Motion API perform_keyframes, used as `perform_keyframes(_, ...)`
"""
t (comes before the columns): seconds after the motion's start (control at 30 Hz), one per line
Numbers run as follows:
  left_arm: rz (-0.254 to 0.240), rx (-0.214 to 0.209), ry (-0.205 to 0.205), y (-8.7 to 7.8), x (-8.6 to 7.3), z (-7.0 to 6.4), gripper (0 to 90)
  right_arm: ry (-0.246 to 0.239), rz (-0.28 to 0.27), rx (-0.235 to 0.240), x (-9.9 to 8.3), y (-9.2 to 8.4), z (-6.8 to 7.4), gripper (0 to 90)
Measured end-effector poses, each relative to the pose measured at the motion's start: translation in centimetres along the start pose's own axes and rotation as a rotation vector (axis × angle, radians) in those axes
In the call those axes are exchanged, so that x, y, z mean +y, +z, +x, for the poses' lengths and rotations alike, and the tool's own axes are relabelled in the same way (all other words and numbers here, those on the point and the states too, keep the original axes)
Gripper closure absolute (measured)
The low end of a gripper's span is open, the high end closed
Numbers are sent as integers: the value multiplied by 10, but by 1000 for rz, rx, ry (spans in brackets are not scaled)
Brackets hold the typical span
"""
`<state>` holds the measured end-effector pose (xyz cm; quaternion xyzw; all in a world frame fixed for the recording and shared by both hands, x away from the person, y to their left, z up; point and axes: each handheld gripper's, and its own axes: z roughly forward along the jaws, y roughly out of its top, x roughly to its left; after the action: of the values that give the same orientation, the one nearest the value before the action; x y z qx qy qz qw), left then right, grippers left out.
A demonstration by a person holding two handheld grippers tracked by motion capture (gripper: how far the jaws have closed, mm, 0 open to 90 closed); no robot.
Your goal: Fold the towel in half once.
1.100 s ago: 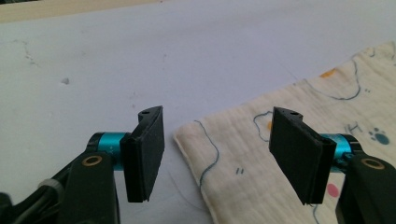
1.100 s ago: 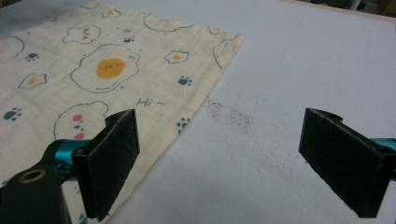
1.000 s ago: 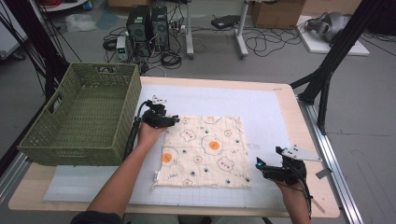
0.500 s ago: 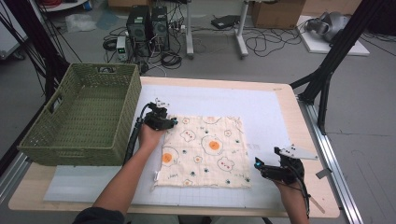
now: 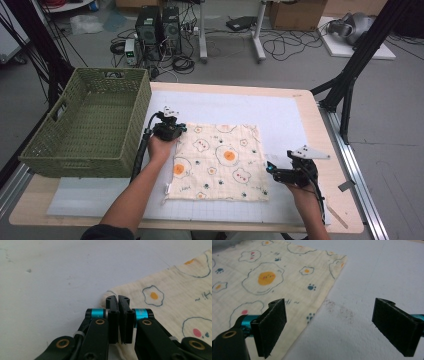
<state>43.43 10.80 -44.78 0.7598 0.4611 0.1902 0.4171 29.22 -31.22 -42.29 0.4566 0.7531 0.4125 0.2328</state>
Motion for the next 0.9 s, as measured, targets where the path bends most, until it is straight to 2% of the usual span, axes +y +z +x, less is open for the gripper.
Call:
perform_keyframes(0.1, -23, -3, -2, -5, 2, 1, 865, 5, 18, 10, 12, 14, -7, 115)
perform_keyframes(0.2, -46, -8, -9, -9, 5, 2, 864, -6, 38, -9, 25, 31, -11, 115)
perform_keyframes(0.37, -43, -17, -21, -10, 4, 6, 863, -17, 78, -1, 44, 60, -15, 116)
perform_keyframes(0.53, -42, -27, -28, -10, 4, 7, 863, 17, 137, 20, 52, 94, -20, 119)
perform_keyframes(0.67, -38, -31, -38, -10, 4, 8, 862, 21, 182, 19, 57, 117, -18, 194)
perform_keyframes(0.73, -37, -34, -41, -10, 4, 8, 861, 10, 171, 12, 62, 126, -16, 272)
perform_keyframes(0.77, -29, -35, -38, -10, 4, 8, 860, 0, 175, 9, 62, 129, -15, 276)
perform_keyframes(0.83, -21, -37, -30, -9, 3, 8, 860, -5, 212, -2, 64, 136, -13, 302)
perform_keyframes(0.87, -19, -37, -26, -9, 3, 8, 860, -8, 200, -1, 66, 137, -13, 377)
perform_keyframes(0.9, -14, -40, -21, -9, 2, 8, 860, -24, 195, 10, 66, 138, -12, 406)
